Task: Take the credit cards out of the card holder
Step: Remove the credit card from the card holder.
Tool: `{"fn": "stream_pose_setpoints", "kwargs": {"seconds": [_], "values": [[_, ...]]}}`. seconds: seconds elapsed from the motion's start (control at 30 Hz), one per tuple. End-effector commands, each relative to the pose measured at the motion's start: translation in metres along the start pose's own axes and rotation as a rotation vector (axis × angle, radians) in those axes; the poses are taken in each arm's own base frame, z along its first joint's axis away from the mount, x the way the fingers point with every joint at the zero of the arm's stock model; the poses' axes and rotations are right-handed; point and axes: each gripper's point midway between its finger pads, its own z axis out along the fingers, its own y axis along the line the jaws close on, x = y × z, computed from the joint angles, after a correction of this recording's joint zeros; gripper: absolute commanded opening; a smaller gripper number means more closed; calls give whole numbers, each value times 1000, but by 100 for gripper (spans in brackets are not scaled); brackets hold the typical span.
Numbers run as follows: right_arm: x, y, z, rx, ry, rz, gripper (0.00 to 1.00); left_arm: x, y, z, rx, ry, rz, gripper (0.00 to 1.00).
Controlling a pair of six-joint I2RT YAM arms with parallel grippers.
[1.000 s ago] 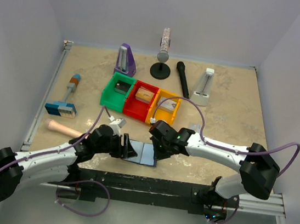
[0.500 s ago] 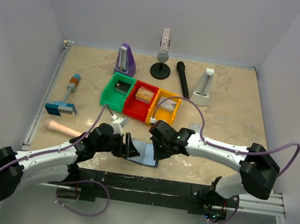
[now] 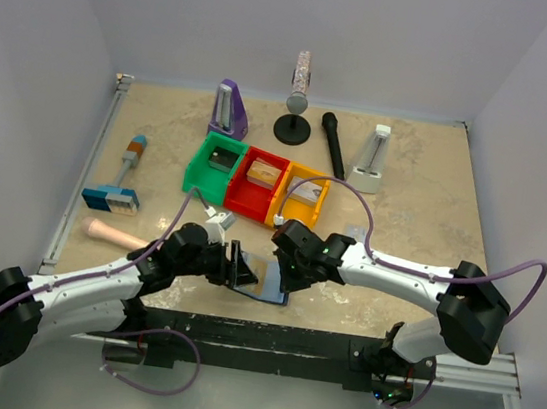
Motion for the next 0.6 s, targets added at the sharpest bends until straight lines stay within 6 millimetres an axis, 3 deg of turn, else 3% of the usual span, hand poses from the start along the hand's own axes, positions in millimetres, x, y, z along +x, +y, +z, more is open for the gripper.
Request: {"fn": "stream_pose_setpoints", "kwargs": {"seconds": [0.0,0.33,0.57], "values": [[-11,10,-3,-33,-37,-17,0,-13,-13,0,25,-41,32,65],[-1,-8,-6,36,-25,-10,0,0,38,-11,-183,-58,-20,64],[5,-23,-5,111,-13,-1,3,6,54,-17,-248,-63,-26,64]]}}
